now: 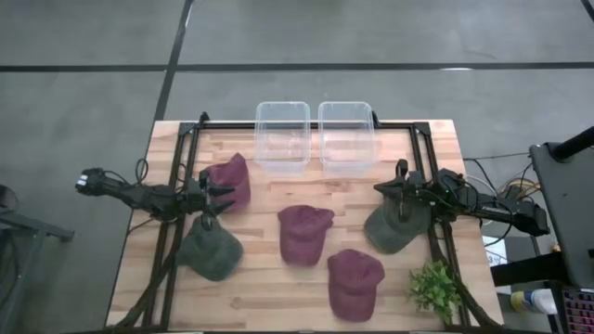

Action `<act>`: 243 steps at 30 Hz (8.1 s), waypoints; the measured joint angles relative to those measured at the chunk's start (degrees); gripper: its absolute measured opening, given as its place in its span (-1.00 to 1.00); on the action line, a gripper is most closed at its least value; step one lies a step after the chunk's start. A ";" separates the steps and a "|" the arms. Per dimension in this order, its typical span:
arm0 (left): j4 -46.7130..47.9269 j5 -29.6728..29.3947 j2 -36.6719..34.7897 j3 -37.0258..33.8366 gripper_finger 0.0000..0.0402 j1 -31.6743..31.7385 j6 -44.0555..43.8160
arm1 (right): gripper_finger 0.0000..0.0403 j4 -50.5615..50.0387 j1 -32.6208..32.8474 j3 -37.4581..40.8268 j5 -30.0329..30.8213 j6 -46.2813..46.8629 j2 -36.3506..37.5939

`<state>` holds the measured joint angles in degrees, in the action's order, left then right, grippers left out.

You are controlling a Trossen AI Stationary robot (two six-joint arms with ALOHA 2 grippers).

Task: Pick & Place hat

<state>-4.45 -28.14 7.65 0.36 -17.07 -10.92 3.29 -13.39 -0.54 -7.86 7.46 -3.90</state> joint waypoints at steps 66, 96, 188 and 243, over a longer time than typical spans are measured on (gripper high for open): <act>-0.61 -0.92 -0.02 0.00 -0.10 0.02 0.22 | -0.96 -77.34 1.53 -62.23 1.49 23.05 -45.81; -0.73 -0.92 -0.02 0.00 -0.10 0.02 0.17 | 0.12 -87.70 1.49 -46.25 5.78 37.63 -47.69; 0.96 -0.87 0.01 0.00 -0.10 0.01 -4.13 | -0.79 -62.00 14.25 -45.09 8.67 65.70 -76.52; -0.11 -0.90 0.07 0.00 -0.10 0.01 -4.07 | -0.96 -75.05 9.97 -120.50 30.38 2.56 -83.87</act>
<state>-4.56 -29.04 7.73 0.36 -17.07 -14.98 -71.77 -3.42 -121.03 22.52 10.02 -87.77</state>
